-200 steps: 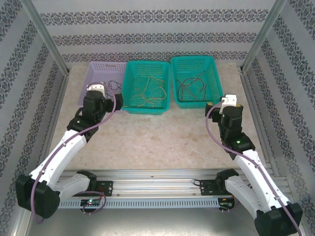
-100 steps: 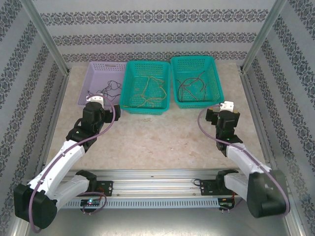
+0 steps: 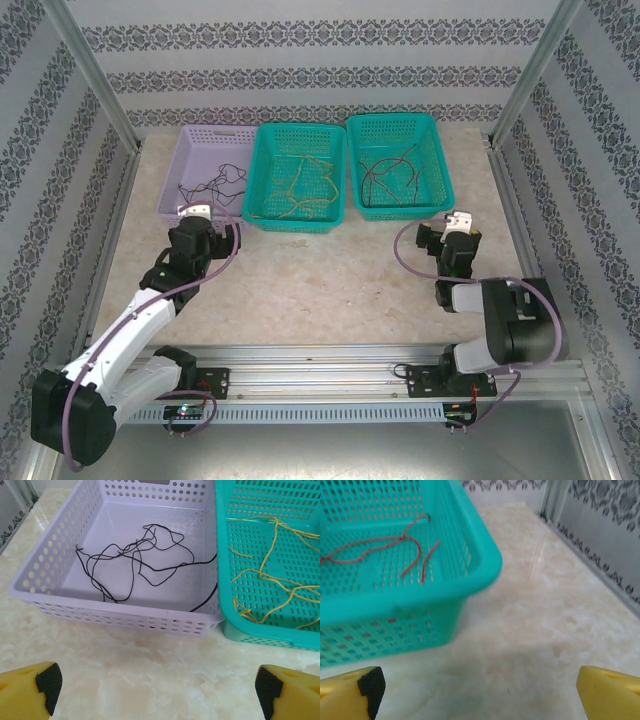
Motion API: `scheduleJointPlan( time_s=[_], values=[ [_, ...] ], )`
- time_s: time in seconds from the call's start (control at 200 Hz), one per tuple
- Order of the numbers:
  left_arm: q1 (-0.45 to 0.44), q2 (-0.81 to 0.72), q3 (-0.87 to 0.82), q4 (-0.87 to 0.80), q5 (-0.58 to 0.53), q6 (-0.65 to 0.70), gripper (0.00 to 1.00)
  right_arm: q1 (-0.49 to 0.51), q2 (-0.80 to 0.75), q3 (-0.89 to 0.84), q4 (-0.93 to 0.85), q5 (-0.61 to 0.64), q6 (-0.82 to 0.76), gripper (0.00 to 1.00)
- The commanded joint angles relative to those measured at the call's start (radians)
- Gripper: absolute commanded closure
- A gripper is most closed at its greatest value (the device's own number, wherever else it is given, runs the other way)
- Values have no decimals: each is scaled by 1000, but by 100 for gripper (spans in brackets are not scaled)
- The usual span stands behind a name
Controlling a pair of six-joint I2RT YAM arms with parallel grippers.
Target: Untangle the cables
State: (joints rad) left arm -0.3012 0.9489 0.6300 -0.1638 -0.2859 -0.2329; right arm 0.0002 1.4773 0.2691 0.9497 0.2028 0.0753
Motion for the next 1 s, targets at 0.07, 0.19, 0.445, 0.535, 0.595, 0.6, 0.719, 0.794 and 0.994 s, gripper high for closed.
scheduleJointPlan(
  time_s=[0.07, 0.19, 0.445, 0.535, 0.595, 0.6, 0.719, 0.794, 0.994],
  values=[
    [-4, 21, -38, 78, -71, 65, 0, 11, 23, 50, 31, -27, 4, 2],
    [-5, 52, -66, 114, -114, 95, 0, 15, 29, 57, 27, -24, -2, 2],
    [2, 82, -188, 342, -160, 191, 0, 25, 31, 56, 31, -14, -12, 2],
    [7, 89, -231, 438, -155, 214, 0, 30, 31, 59, 31, -11, -19, 2],
    [14, 101, -255, 506, -148, 222, 0, 33, 33, 59, 29, -11, -23, 2],
    [15, 102, -257, 512, -146, 224, 0, 33, 32, 59, 29, -11, -23, 2],
    [56, 153, -297, 643, -110, 238, 0, 35, 33, 60, 28, -9, -24, 2],
    [90, 187, -314, 707, -74, 238, 0, 38, 32, 59, 29, -8, -28, 2],
    [166, 289, -313, 816, 58, 251, 0, 45, 34, 63, 26, -3, -35, 2]
  ],
)
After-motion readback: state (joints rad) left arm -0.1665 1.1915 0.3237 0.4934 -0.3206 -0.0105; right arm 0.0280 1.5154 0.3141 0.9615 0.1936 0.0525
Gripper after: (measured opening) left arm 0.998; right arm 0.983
